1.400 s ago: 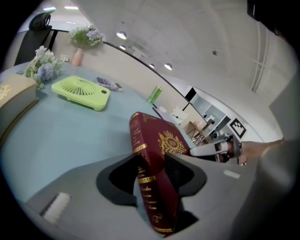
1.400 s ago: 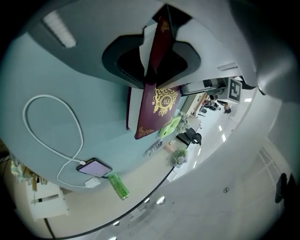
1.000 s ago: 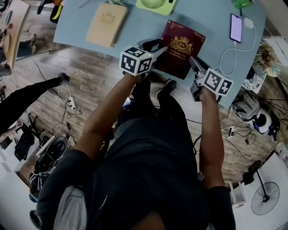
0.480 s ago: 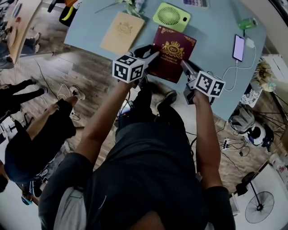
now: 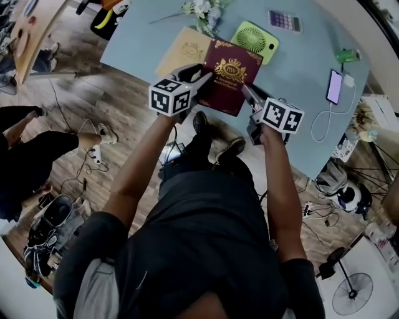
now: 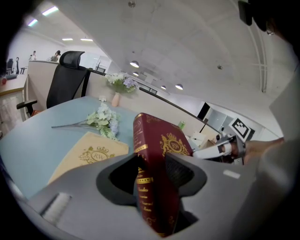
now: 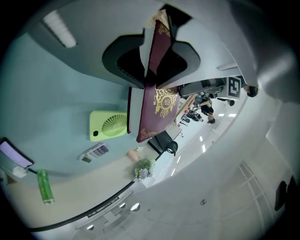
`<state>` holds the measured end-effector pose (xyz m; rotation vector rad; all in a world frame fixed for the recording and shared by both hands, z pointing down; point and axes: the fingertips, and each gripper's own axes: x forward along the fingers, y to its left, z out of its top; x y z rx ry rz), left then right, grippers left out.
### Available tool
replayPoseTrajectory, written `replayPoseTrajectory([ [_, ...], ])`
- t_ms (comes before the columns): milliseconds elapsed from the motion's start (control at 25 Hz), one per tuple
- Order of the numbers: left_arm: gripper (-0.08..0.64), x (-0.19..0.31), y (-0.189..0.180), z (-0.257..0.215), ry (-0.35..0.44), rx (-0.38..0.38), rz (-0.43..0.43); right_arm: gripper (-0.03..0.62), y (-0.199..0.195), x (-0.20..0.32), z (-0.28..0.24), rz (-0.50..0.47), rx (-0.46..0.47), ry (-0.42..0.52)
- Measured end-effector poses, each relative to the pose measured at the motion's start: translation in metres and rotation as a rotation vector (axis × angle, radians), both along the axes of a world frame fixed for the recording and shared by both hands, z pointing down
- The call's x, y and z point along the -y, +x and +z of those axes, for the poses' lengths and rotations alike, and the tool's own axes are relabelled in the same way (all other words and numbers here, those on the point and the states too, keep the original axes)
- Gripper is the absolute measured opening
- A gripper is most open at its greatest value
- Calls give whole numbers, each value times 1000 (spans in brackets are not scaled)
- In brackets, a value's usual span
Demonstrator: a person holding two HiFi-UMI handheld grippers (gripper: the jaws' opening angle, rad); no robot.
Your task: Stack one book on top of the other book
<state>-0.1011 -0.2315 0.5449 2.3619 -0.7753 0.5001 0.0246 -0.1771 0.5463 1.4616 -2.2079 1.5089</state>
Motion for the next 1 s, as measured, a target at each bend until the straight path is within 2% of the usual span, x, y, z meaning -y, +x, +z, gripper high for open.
replayPoseTrajectory([
  [680,204,58,-70,12,-9,18,-59,78,-75,49,17,-69,7,-61],
  [1000,204,88,-86,26,-30,24,-62,78,-100,64,31,-86,4,-113],
])
